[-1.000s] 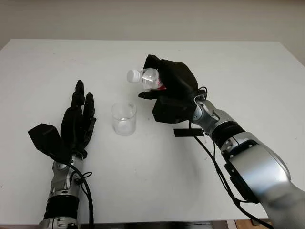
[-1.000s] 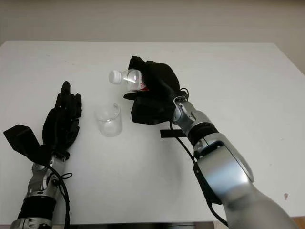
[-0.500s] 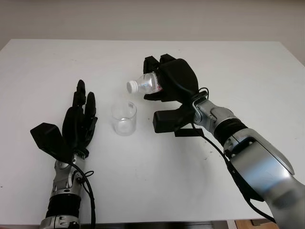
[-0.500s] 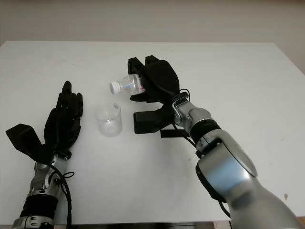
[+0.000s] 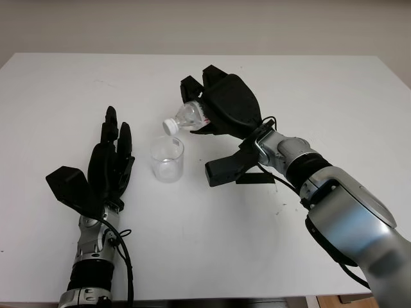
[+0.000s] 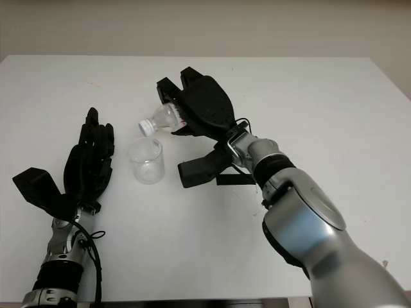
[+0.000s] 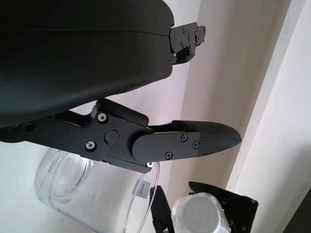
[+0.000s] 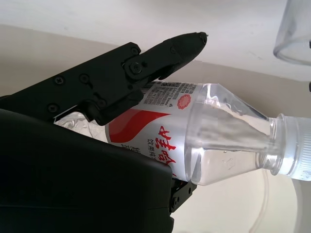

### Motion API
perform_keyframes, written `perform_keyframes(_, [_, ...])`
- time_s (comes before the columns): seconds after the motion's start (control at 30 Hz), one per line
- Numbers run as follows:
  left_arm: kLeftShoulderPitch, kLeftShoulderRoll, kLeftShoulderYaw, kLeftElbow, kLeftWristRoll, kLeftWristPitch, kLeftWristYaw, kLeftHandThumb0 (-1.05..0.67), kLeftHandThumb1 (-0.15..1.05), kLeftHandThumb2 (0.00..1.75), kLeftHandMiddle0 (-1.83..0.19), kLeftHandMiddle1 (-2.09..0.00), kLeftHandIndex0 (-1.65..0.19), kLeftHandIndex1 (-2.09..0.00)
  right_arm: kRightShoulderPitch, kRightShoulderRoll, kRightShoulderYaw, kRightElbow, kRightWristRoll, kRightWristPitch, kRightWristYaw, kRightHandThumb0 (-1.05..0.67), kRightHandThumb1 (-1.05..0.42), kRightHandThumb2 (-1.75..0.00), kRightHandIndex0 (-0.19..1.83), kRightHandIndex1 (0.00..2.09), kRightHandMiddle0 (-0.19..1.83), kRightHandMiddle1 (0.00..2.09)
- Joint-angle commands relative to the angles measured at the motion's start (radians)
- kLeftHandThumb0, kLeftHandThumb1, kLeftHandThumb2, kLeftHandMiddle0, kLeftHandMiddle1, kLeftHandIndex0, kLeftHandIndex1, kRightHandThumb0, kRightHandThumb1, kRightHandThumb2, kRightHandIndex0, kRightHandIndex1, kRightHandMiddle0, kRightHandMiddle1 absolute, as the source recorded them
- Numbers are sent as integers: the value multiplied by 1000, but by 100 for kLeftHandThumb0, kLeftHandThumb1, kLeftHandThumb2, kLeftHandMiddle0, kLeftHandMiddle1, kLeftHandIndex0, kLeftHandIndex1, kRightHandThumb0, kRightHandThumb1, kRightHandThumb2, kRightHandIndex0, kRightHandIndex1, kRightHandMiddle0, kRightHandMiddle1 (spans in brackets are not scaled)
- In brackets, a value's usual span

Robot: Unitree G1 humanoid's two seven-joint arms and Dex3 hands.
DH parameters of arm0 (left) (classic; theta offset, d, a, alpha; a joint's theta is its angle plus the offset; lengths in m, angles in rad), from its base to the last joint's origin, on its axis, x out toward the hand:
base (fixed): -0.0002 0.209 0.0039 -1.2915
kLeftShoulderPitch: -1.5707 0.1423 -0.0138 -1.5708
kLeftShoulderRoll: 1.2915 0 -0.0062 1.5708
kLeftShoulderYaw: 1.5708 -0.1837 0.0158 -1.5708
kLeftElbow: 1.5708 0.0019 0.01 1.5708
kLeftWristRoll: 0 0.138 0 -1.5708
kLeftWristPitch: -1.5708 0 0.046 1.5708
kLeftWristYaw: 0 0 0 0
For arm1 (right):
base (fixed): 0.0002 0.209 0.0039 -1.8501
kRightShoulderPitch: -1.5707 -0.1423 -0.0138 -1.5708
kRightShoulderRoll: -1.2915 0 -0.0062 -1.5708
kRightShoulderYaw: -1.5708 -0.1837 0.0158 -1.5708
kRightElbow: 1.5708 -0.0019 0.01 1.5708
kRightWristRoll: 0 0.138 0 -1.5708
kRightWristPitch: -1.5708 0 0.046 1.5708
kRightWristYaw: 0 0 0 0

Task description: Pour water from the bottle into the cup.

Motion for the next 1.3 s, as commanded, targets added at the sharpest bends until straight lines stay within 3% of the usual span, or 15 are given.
perform_keyframes(0.0, [15,-18,-1,34,0,-5,-1,-73,105,45,16,-5,19,-4,-38,-1,13,0,-12,11,-23,-44,-105,-9,131,209,83,209])
perform_keyframes(0.13, [14,-23,-3,43,3,-11,4,-74,105,44,16,-5,19,-5,-50,2,46,0,-46,65,-59,-48,-105,-8,131,209,83,209])
perform_keyframes(0.3, [8,-31,-2,57,0,-20,6,-75,105,41,16,-5,18,-5,-64,1,86,-4,-84,123,-79,-51,-105,-8,124,209,67,209])
perform_keyframes(0.53, [3,-34,1,67,-2,-21,3,-76,105,40,16,-5,19,-5,-84,-2,158,-12,-170,218,-159,-56,-105,-25,115,209,48,187])
perform_keyframes(0.7, [6,-32,0,63,3,-18,11,-76,105,41,16,-5,18,-5,-93,-1,198,-10,-210,247,-216,-55,-103,-9,114,209,47,172])
perform_keyframes(0.83, [5,-30,0,65,4,-20,10,-76,105,42,17,-5,19,-5,-97,-1,206,-8,-214,236,-228,-54,-102,-6,113,209,48,162])
perform_keyframes(1.03, [2,-29,3,71,0,-23,3,-75,105,41,17,-5,19,-5,-91,8,176,-9,-173,209,-216,-55,-103,-6,114,209,54,168])
perform_keyframes(1.1, [2,-29,2,69,3,-24,6,-75,105,41,17,-5,19,-5,-83,13,140,-7,-124,167,-196,-55,-104,-7,117,209,57,188])
perform_keyframes(1.17, [1,-28,2,67,1,-20,4,-75,105,41,16,-5,19,-5,-77,14,107,-4,-76,120,-168,-53,-105,-7,122,209,68,205])
perform_keyframes(1.27, [3,-26,2,63,0,-13,2,-75,105,41,17,-5,19,-5,-68,10,60,-1,-13,62,-109,-48,-105,-8,127,209,89,209])
